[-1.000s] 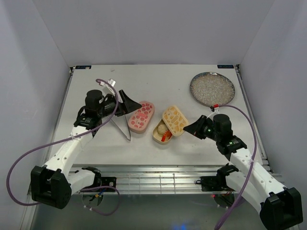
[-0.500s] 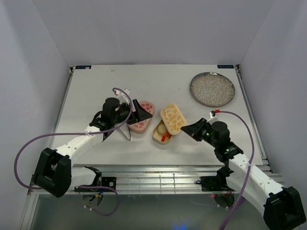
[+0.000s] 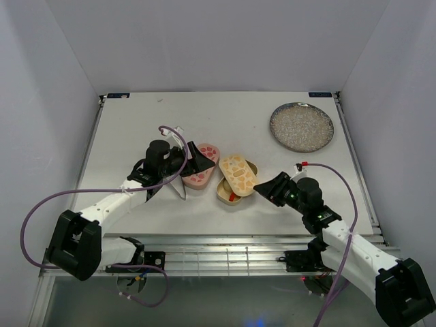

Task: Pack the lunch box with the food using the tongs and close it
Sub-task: Close the box lid on the packing box.

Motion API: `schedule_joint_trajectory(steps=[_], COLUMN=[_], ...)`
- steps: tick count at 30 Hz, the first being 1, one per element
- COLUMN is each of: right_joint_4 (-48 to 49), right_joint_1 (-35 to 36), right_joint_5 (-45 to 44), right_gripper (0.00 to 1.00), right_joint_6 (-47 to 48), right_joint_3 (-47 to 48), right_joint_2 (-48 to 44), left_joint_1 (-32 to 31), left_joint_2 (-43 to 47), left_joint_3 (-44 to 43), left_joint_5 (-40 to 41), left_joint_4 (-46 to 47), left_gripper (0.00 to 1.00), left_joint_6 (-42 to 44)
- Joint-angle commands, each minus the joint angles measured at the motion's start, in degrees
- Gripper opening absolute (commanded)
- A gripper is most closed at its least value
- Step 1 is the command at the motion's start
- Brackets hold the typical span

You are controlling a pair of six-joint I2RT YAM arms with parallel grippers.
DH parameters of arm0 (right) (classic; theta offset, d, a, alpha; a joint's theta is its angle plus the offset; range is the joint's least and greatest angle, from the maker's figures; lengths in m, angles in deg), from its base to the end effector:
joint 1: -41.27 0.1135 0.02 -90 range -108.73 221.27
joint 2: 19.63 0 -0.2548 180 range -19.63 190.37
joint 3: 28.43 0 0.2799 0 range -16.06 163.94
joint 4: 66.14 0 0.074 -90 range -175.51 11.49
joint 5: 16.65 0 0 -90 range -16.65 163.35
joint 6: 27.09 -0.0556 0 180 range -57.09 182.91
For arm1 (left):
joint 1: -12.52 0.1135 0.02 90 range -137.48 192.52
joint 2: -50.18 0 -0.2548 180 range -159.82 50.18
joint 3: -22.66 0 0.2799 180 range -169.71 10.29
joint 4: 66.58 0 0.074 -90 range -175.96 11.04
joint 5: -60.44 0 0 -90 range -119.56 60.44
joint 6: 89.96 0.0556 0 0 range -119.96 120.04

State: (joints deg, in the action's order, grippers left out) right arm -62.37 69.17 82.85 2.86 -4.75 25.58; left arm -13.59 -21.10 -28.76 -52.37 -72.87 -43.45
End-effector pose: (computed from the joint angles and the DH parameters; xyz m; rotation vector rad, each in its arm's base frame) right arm 0.1933 0.1127 0.1523 0.4502 2.0133 1.1665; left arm 0.2724 -0.1575 0.2045 -0.0584 2.1925 -1.1343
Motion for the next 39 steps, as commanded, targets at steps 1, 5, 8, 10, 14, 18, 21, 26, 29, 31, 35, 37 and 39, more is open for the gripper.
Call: schedule_joint_trajectory(steps=[1, 5, 8, 10, 14, 18, 21, 26, 29, 31, 35, 37, 39], right_joint_4=[-6.89, -11.64, -18.13, -22.10, -25.81, -26.42, -31.68, -33.72, -34.07, -34.16, -34.07, -34.33, -34.42], right_joint_1=[0.40, 0.40, 0.40, 0.31, 0.05, -2.15, -2.24, -5.39, -6.45, -6.54, -6.72, -6.98, -7.16], right_joint_5=[-1.23, 0.35, 0.00, -2.62, -5.89, 8.80, 14.92, 15.11, 17.39, 20.64, 19.07, 18.28, 19.06], right_gripper=[0.52, 0.52, 0.52, 0.52, 0.56, 0.54, 0.54, 0.55, 0.55, 0.55, 0.54, 0.54, 0.52], right_joint_6=[5.28, 9.06, 14.94, 21.89, 31.38, 41.83, 47.74, 51.52, 52.75, 53.46, 54.60, 55.30, 56.01], right_joint_3=[2.48, 2.22, 4.49, 7.92, 19.69, 35.07, 43.67, 47.40, 49.33, 50.12, 50.65, 51.26, 52.23], right_joint_2=[-0.92, -0.91, -2.14, -3.02, 0.48, 15.99, 26.11, 32.56, 36.52, 40.12, 43.99, 45.75, 47.50], left_joint_1=[-0.17, -0.17, -0.17, -0.17, -0.17, -0.08, -0.08, -0.17, -0.17, -0.08, -0.08, -0.08, -0.08], left_joint_2=[0.54, -0.17, 0.09, 0.44, 0.45, 0.62, 0.80, 1.15, 2.64, 3.52, 4.31, 3.96, 3.96], left_joint_3=[-0.06, -0.32, -0.94, -1.21, -0.94, -0.41, -0.85, -0.95, 1.07, 2.22, 4.06, 4.15, 4.50], left_joint_5=[1.01, 1.36, 1.19, 1.97, 1.63, -0.30, -3.63, -9.35, -9.36, -5.33, -2.41, -3.55, -3.91], left_joint_4=[0.60, 0.59, -0.37, -1.69, -2.22, -3.88, -4.59, -3.28, -0.12, 1.64, 3.05, 3.84, 4.37], left_gripper=[0.85, 0.85, 0.85, 0.85, 0.85, 0.86, 0.88, 0.89, 0.98, 0.98, 0.98, 0.98, 0.98], left_joint_6=[2.17, 3.23, 4.63, 6.38, 8.06, 10.52, 12.19, 10.88, 10.61, 10.53, 9.21, 9.12, 9.03])
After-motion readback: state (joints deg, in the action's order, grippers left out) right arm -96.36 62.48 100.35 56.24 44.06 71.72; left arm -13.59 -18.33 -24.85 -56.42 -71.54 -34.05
